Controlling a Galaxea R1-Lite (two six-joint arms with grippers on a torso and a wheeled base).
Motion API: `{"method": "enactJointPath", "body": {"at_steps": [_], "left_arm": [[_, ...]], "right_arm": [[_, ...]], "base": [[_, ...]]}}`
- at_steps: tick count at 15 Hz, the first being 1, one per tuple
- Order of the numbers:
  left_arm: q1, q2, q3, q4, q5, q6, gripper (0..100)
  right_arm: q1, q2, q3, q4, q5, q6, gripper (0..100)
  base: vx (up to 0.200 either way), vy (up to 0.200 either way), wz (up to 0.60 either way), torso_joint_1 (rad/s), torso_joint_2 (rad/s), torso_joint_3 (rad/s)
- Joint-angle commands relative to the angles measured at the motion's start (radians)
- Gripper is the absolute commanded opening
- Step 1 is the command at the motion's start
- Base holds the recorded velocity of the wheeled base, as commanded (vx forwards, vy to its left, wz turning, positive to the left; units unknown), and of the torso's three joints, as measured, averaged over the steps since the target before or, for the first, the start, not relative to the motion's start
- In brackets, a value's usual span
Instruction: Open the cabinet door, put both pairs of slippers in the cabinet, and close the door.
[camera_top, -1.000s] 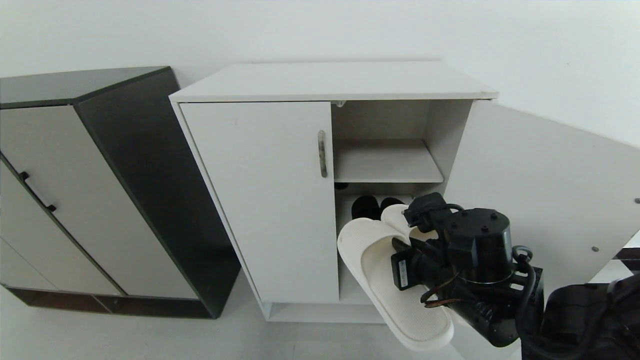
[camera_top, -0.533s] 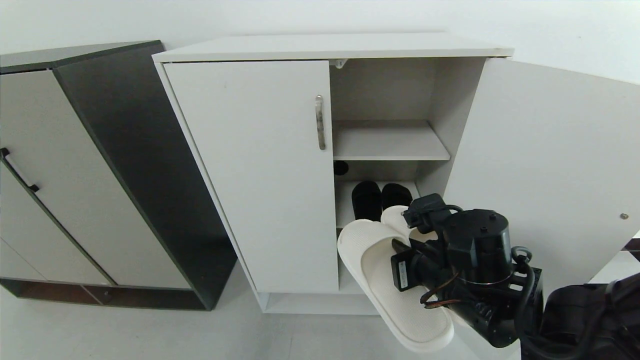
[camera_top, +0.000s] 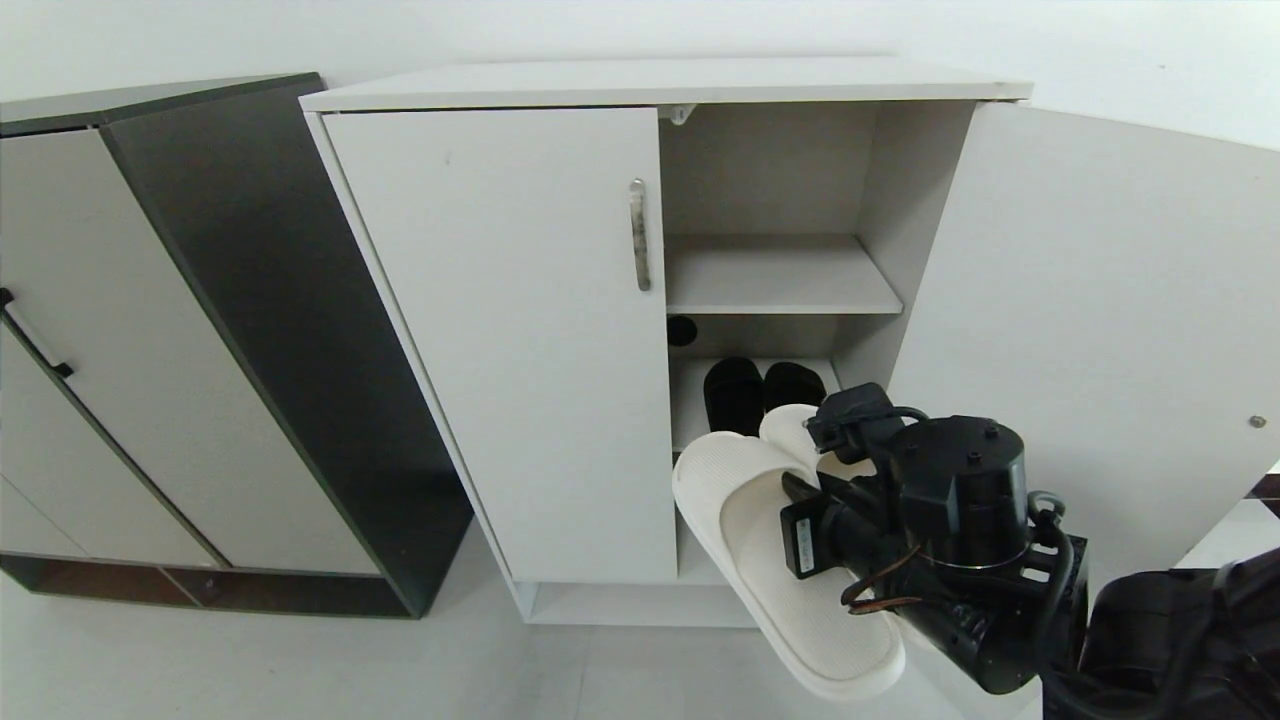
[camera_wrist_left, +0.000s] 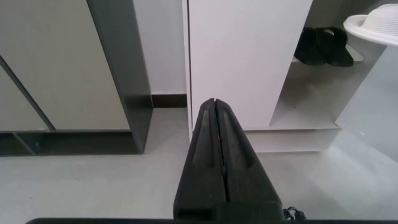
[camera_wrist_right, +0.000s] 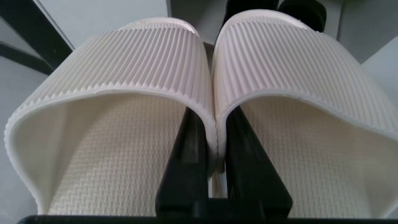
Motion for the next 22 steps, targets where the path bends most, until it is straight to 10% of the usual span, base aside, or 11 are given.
{"method": "enactJointPath", "body": {"at_steps": [1, 11, 17, 22], "left_arm": [[0.000, 0.000, 0.000, 0.000, 0.000, 0.001, 0], [0.000, 0.000, 0.000, 0.000, 0.000, 0.001, 0], [0.000, 0.000, 0.000, 0.000, 0.000, 0.004, 0], [0.000, 0.000, 0.000, 0.000, 0.003, 0.004, 0]], "right_arm": [[0.001, 0.006, 0.012, -0.011, 0.004, -0.013, 0], [0.005, 0.040, 0.007, -0.072, -0.006, -0.036, 0], [0.084, 0.060, -0.472, 0.509, -0.342, 0.205, 0], [0.081, 0.081, -0.594, 0.535, -0.383, 0.143, 0]], "base": [[0.000, 0.000, 0.00, 0.000, 0.00, 0.000], [0.000, 0.000, -0.06, 0.001, 0.00, 0.001], [0.000, 0.000, 0.00, 0.000, 0.00, 0.000], [0.000, 0.000, 0.00, 0.000, 0.00, 0.000]]}}
